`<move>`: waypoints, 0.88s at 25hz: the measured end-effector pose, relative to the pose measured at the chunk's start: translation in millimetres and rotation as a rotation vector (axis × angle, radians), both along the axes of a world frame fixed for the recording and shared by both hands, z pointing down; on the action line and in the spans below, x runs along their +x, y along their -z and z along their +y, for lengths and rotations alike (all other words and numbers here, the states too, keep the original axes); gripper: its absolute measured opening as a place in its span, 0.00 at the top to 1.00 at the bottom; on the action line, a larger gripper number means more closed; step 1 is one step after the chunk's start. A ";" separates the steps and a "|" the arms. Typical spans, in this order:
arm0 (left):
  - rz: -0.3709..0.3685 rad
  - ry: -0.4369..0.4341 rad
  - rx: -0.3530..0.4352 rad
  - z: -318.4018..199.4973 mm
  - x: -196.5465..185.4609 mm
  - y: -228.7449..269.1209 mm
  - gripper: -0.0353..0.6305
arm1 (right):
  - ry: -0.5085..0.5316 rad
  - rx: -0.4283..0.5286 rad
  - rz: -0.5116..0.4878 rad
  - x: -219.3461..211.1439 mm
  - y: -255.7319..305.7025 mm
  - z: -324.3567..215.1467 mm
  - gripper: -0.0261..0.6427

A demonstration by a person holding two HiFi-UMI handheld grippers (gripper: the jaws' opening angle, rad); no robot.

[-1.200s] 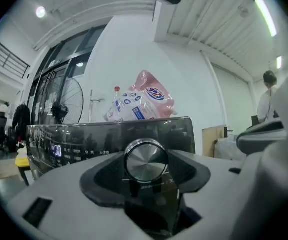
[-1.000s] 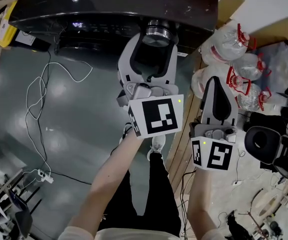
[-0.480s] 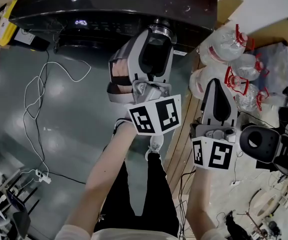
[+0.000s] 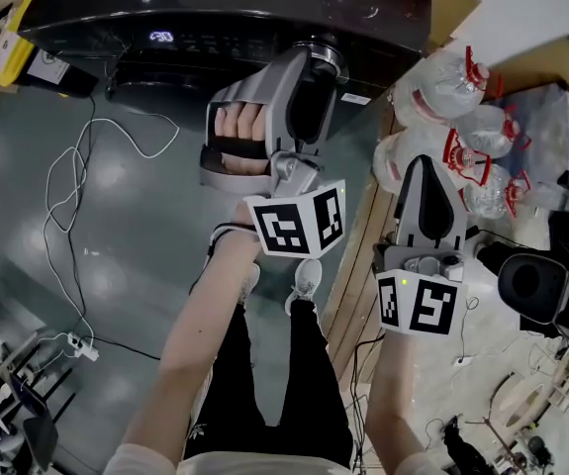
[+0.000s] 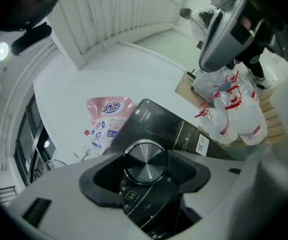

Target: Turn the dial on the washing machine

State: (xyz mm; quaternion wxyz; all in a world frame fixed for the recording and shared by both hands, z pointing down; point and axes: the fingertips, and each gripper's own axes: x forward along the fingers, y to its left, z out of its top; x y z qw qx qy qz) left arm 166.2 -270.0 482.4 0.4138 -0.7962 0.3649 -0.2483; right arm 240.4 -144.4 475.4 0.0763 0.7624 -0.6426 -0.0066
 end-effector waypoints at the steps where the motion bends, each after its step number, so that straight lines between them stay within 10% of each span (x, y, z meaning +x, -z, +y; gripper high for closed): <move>1: 0.028 -0.002 -0.031 -0.2 -0.7 0.7 0.55 | 0.001 -0.002 0.002 -1.1 -0.6 0.9 0.96; 11: 0.800 0.134 -0.756 -0.7 -25.7 -7.7 0.51 | -0.026 -0.016 0.000 4.8 -1.2 13.3 0.96; 22: 1.102 0.168 -0.960 -14.7 -21.4 -6.1 0.51 | -0.053 -0.035 -0.004 18.4 -5.7 19.6 0.96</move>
